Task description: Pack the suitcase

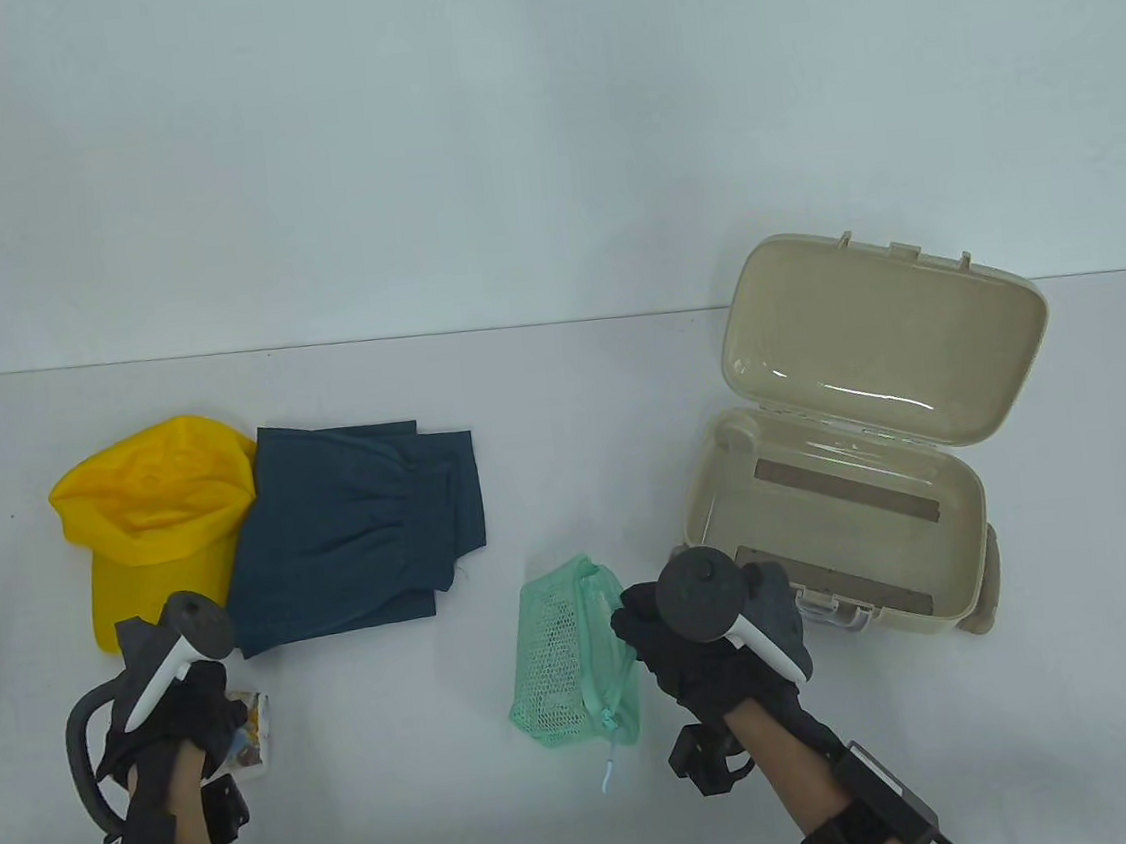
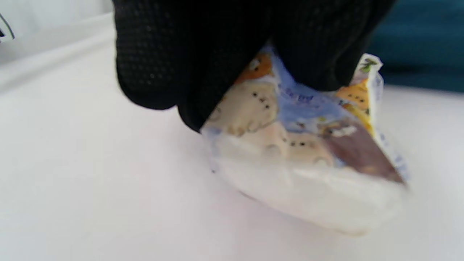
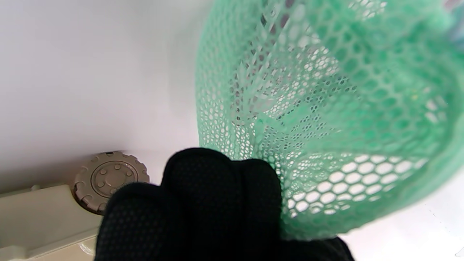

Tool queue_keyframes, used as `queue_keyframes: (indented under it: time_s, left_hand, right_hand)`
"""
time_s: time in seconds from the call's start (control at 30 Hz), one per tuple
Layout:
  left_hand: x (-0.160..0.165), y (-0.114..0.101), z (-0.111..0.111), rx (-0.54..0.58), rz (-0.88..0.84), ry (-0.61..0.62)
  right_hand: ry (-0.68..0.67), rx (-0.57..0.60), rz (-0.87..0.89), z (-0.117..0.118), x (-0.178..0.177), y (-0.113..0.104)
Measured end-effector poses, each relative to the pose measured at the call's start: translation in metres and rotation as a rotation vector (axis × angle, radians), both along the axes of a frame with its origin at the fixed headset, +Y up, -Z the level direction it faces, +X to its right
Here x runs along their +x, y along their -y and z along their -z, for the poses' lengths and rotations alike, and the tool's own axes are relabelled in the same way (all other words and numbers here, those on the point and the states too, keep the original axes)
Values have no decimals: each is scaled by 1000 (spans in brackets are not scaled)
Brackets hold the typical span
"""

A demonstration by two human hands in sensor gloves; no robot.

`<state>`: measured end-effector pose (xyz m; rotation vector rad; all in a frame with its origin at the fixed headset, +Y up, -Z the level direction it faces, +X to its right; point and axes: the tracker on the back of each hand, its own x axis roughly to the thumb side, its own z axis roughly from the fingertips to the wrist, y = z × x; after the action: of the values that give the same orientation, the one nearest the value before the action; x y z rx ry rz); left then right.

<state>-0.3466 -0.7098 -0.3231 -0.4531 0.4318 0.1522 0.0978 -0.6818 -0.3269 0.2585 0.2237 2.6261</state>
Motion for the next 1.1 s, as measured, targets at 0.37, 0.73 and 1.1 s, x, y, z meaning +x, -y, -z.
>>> queue_keyframes:
  time_s: [0.37, 0.73, 1.1]
  left_hand:
    - [117, -109, 2, 472, -164, 274]
    - [230, -91, 9, 506, -573, 391]
    - [235, -45, 22, 381, -492, 364]
  right_hand:
    - [1, 5, 14, 0, 0, 0]
    - [0, -79, 139, 4, 6, 3]
    - [17, -132, 213, 10, 12, 6]
